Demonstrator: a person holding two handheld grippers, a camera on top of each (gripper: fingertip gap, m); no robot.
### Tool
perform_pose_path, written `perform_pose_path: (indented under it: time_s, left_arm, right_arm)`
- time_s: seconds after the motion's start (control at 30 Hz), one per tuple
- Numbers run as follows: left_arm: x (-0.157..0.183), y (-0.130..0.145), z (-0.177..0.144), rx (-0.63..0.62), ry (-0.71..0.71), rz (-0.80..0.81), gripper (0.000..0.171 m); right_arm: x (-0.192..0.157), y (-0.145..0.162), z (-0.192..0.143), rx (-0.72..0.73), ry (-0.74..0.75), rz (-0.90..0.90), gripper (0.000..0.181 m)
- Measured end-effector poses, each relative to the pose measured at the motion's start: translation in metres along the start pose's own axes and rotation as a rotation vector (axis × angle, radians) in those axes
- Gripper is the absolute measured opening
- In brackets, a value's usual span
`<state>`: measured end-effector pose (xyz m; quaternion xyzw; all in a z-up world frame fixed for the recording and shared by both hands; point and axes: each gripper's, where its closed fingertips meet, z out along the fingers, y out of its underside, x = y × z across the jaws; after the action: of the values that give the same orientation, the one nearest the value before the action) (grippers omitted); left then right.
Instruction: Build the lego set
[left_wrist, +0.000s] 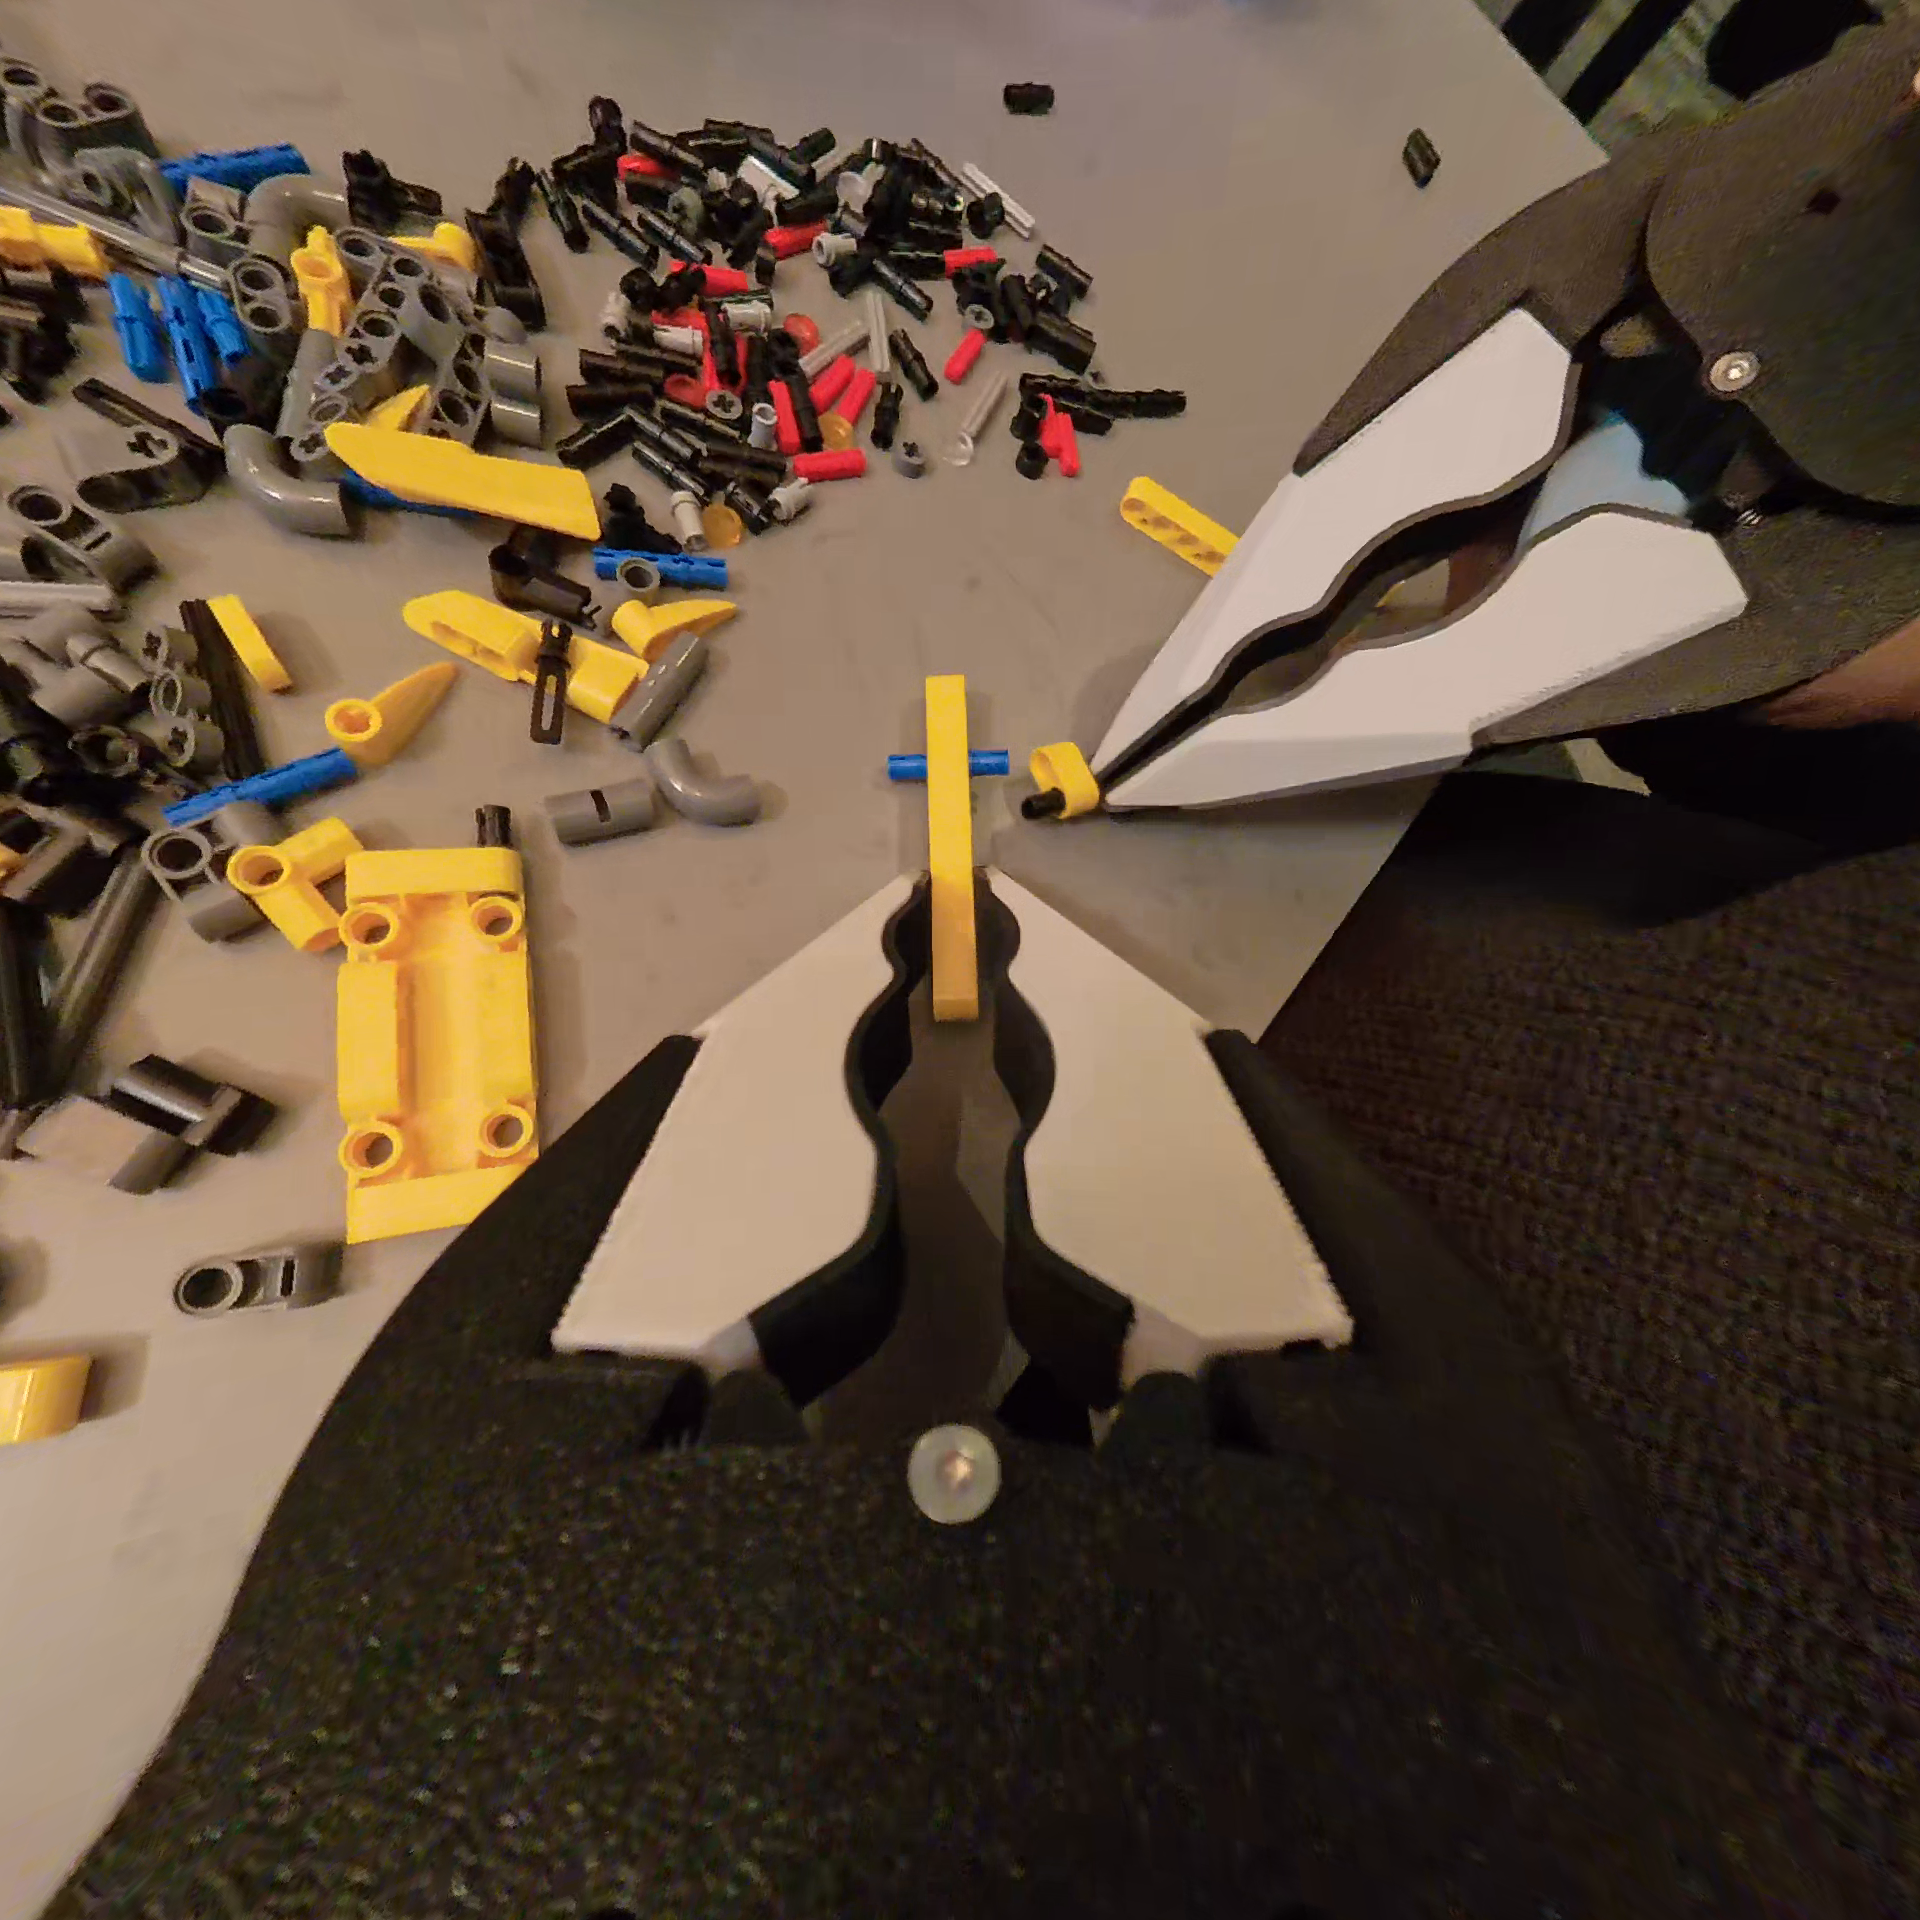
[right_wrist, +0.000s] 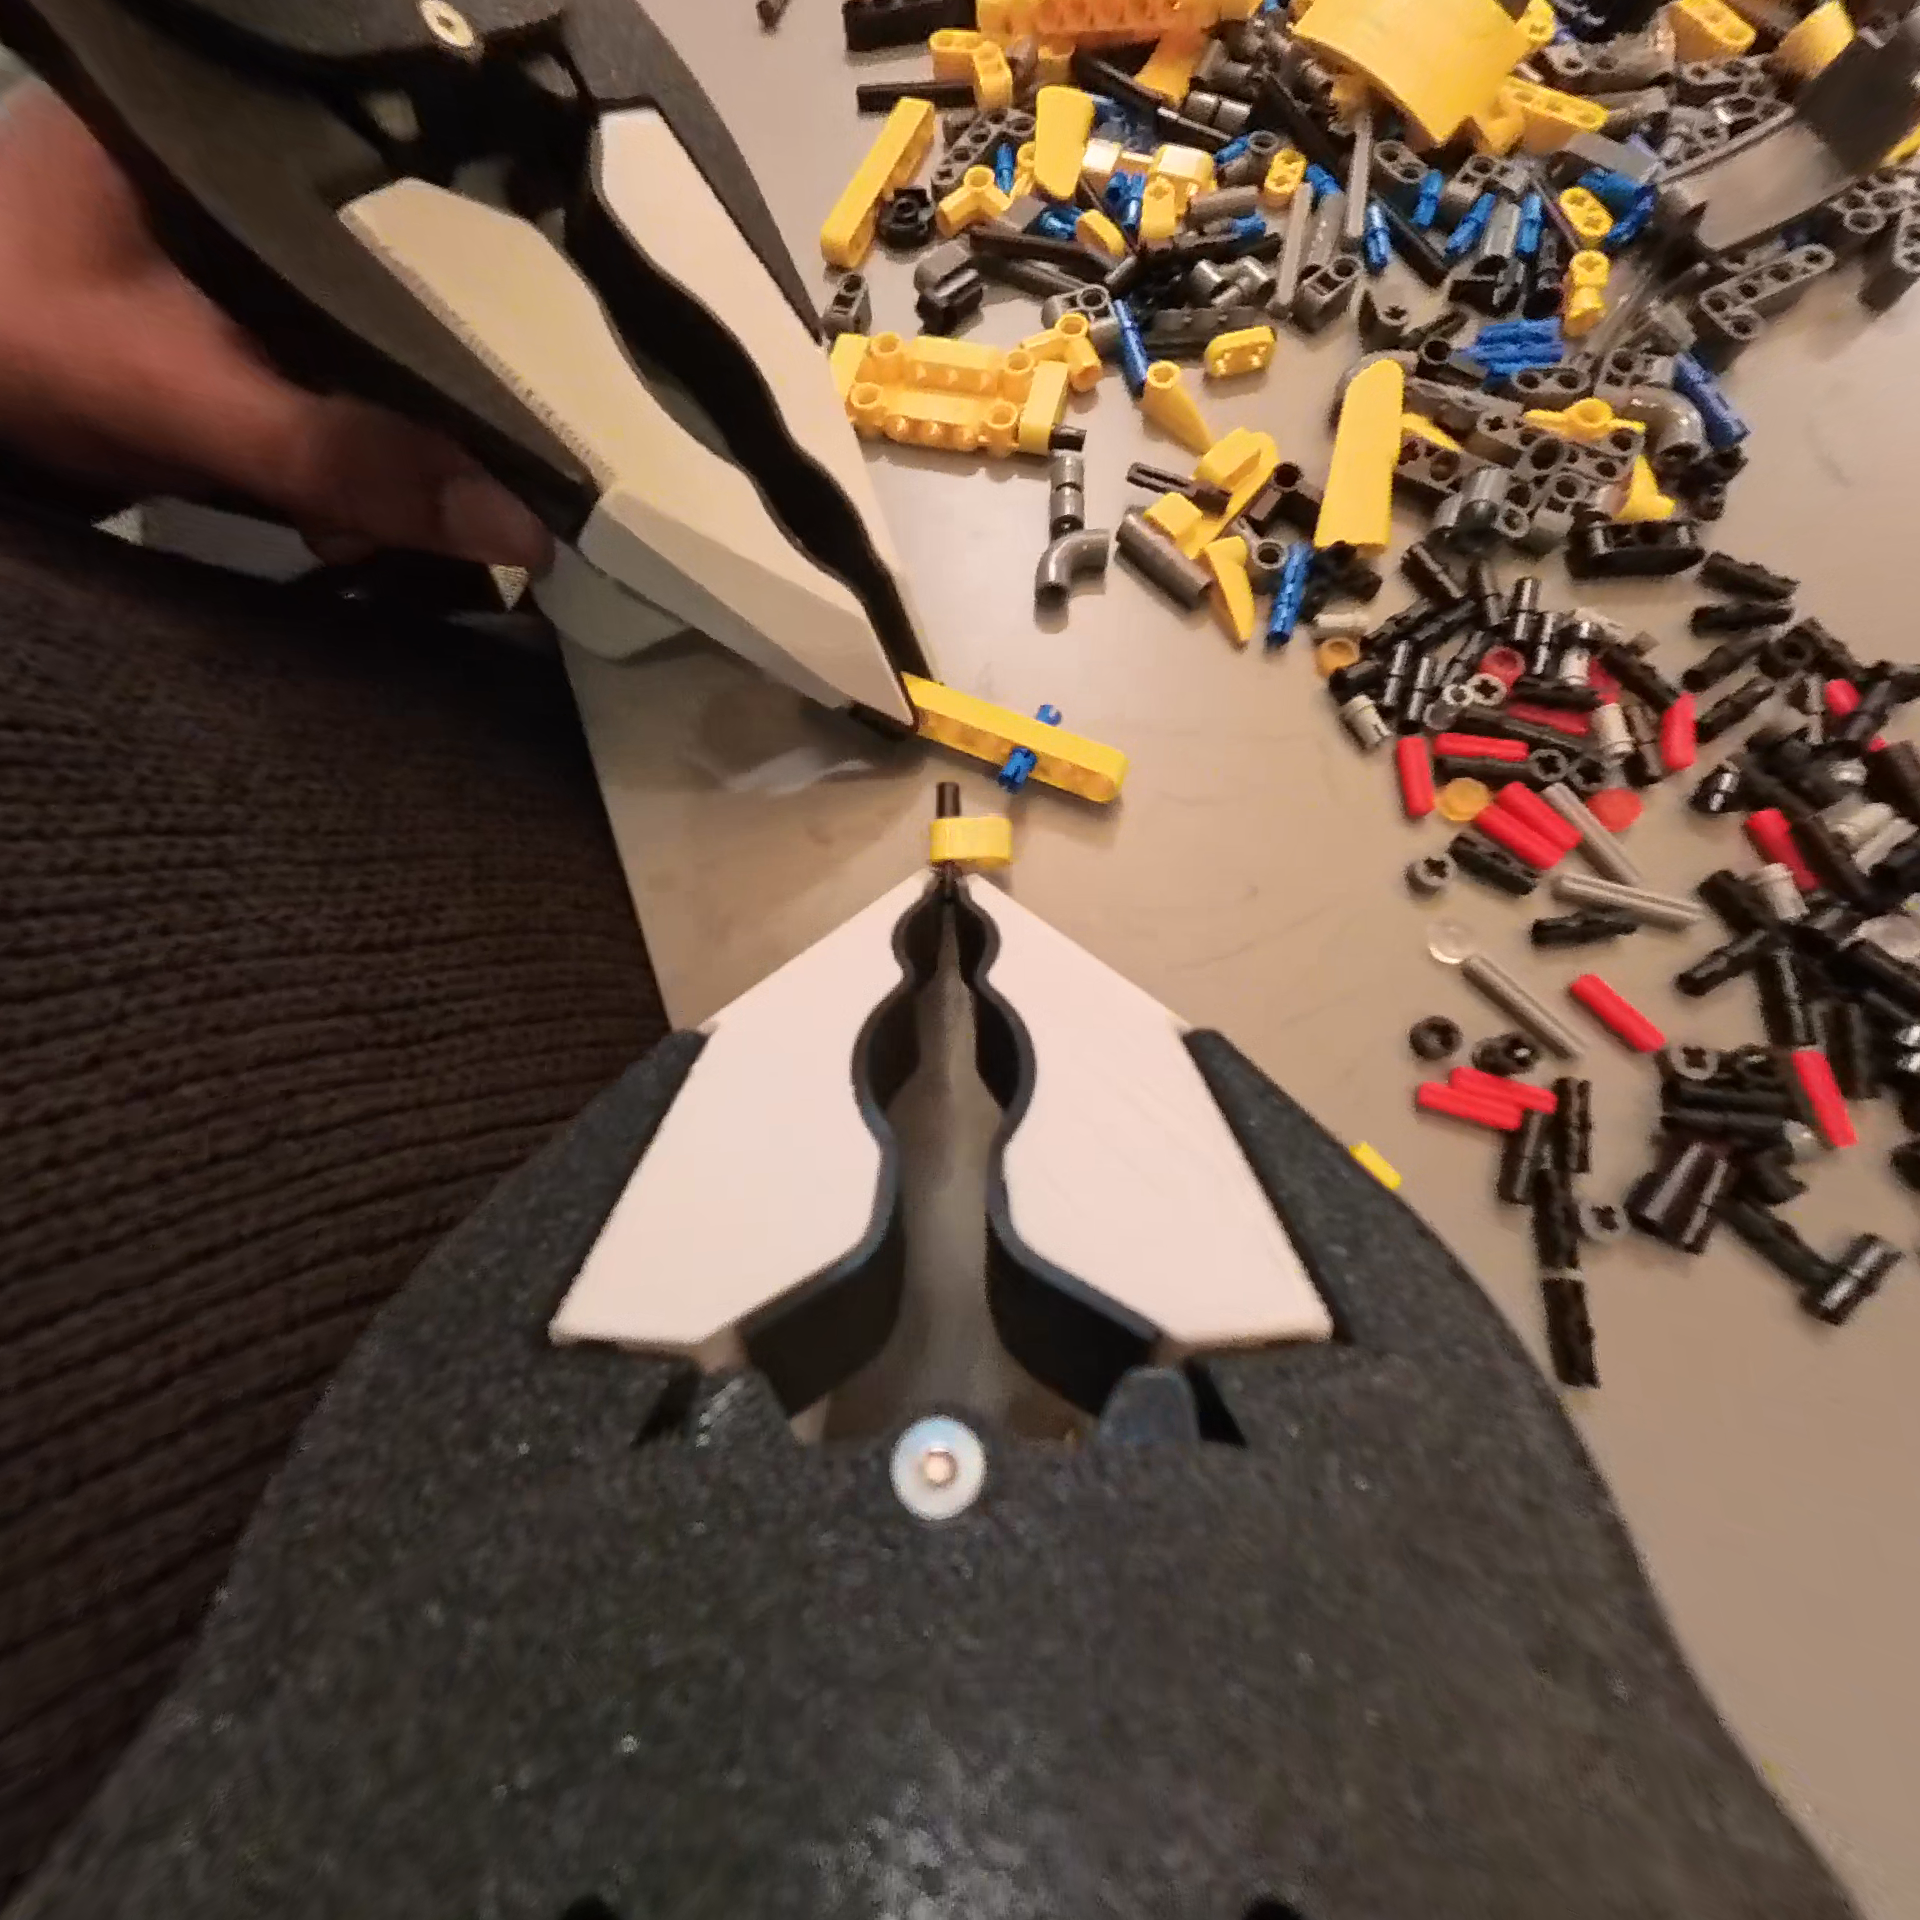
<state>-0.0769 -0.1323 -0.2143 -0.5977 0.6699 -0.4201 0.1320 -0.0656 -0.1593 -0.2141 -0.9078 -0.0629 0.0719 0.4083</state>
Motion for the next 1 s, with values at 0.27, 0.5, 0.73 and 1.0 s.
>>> perform_pose_path:
  time_s: [0.27, 0.5, 0.73, 1.0]
  left_arm:
    - [-0.001, -0.001, 0.005, 0.013, -0.14, 0.092, 0.007]
    - [0.002, 0.0, 0.007, -0.015, -0.236, 0.202, 0.01]
    - [0.01, 0.0, 0.009, -0.011, -0.153, 0.161, 0.015]
    - [0.003, -0.007, 0.013, -0.012, -0.155, 0.146, 0.019]
  right_arm:
    - [0.007, 0.0, 0.005, 0.008, 0.026, 0.056, 0.002]
    - [0.011, -0.004, 0.008, 0.012, 0.08, 0.089, 0.001]
    - [0.013, -0.003, 0.008, 0.003, 0.101, 0.068, 0.002]
    - [0.013, -0.002, 0.007, -0.027, 0.085, 0.037, 0.002]
